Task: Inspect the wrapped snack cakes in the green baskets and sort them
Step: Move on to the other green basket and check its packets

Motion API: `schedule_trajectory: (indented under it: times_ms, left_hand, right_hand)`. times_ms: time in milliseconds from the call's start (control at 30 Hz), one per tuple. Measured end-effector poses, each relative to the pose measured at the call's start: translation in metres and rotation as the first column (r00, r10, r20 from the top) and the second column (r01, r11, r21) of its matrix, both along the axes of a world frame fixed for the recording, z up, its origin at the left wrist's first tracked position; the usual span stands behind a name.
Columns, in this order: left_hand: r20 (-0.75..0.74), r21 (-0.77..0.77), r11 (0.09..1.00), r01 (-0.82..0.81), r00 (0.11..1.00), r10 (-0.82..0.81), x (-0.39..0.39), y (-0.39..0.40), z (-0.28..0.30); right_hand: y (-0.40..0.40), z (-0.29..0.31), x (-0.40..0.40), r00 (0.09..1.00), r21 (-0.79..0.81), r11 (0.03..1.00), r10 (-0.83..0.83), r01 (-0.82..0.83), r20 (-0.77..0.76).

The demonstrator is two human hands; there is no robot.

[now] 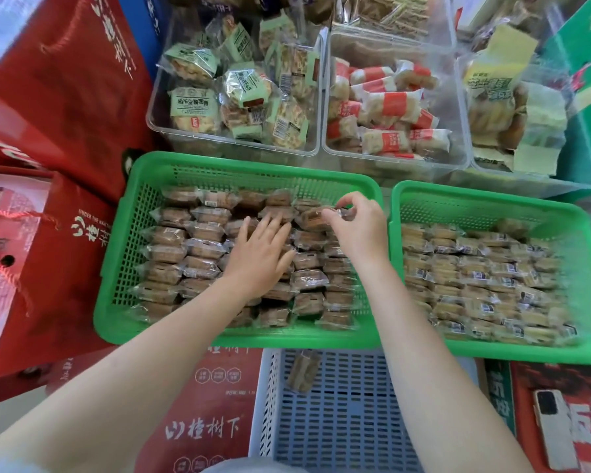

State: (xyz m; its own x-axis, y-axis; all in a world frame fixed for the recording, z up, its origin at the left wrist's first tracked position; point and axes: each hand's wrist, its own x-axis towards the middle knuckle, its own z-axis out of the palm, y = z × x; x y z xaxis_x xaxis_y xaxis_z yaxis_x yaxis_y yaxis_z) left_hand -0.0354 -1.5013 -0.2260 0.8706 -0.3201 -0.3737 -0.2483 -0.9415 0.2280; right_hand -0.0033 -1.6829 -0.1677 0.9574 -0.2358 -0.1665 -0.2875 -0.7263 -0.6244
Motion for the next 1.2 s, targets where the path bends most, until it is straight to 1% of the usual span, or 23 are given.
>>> schedule_trajectory:
  times_ms: [100,200,333,433,500,567,633,733,767,867,900,967,1067,1133,1200]
  left_hand:
    - [0.024,0.022,1.0,0.004,1.0,-0.005,-0.005,0.002,-0.005]
    - [0.034,0.004,1.0,-0.014,0.999,0.014,-0.008,0.003,-0.01]
    - [0.044,-0.039,0.999,-0.018,0.999,0.019,-0.007,0.005,-0.014]
    - [0.064,-0.117,0.992,-0.053,0.996,0.06,-0.003,0.004,-0.013]
    - [0.092,-0.13,0.99,-0.052,0.994,0.064,0.0,0.002,-0.012]
    - [0.121,-0.113,0.993,-0.04,0.991,0.054,0.004,0.0,-0.012]
    - [0.147,-0.088,0.996,-0.023,0.988,0.036,0.008,-0.002,-0.012]
    - [0.148,-0.065,0.998,0.024,0.989,-0.014,0.011,-0.005,-0.013]
    - [0.148,-0.075,0.996,0.04,0.989,-0.029,0.012,-0.005,-0.014]
    - [0.144,-0.097,0.992,0.075,0.988,-0.061,0.013,-0.004,-0.016]
    - [0.137,-0.087,0.993,0.083,0.988,-0.07,0.013,-0.004,-0.017]
    - [0.114,-0.05,0.995,0.088,0.99,-0.082,0.014,-0.004,-0.017]
    - [0.097,-0.035,0.996,0.076,0.993,-0.073,0.017,-0.006,-0.016]
    - [0.094,-0.038,0.996,0.077,0.993,-0.073,0.02,-0.006,-0.016]
    - [0.096,-0.032,0.996,0.081,0.992,-0.078,0.021,-0.006,-0.017]
  right_hand:
    - [0.02,-0.012,0.002,0.991,-0.168,0.979,0.124,-0.114,0.048]
    - [0.035,-0.029,0.004,0.975,-0.291,0.934,0.222,-0.206,0.022]
    - [0.037,-0.047,0.004,0.945,-0.336,0.886,0.323,-0.319,-0.045]
    - [0.033,-0.049,0.002,0.921,-0.403,0.848,0.389,-0.344,0.032]
    - [0.029,-0.048,0.004,0.91,-0.441,0.842,0.397,-0.31,0.117]
    - [0.027,-0.052,0.009,0.909,-0.455,0.847,0.383,-0.275,0.163]
    - [0.025,-0.055,0.012,0.907,-0.458,0.843,0.391,-0.283,0.159]
    - [0.019,-0.058,0.016,0.904,-0.483,0.814,0.416,-0.322,0.098]
    - [0.017,-0.056,0.019,0.91,-0.471,0.823,0.403,-0.316,0.094]
    - [0.013,-0.048,0.031,0.949,-0.356,0.91,0.278,-0.212,0.146]
    - [0.012,-0.046,0.036,0.956,-0.333,0.918,0.269,-0.217,0.118]
    - [0.012,-0.046,0.044,0.951,-0.307,0.902,0.308,-0.302,-0.029]
    - [0.011,-0.043,0.053,0.904,-0.294,0.86,0.36,-0.417,-0.23]
    - [0.009,-0.039,0.059,0.869,-0.307,0.824,0.389,-0.476,-0.304]
    - [0.008,-0.037,0.064,0.849,-0.335,0.79,0.411,-0.514,-0.333]
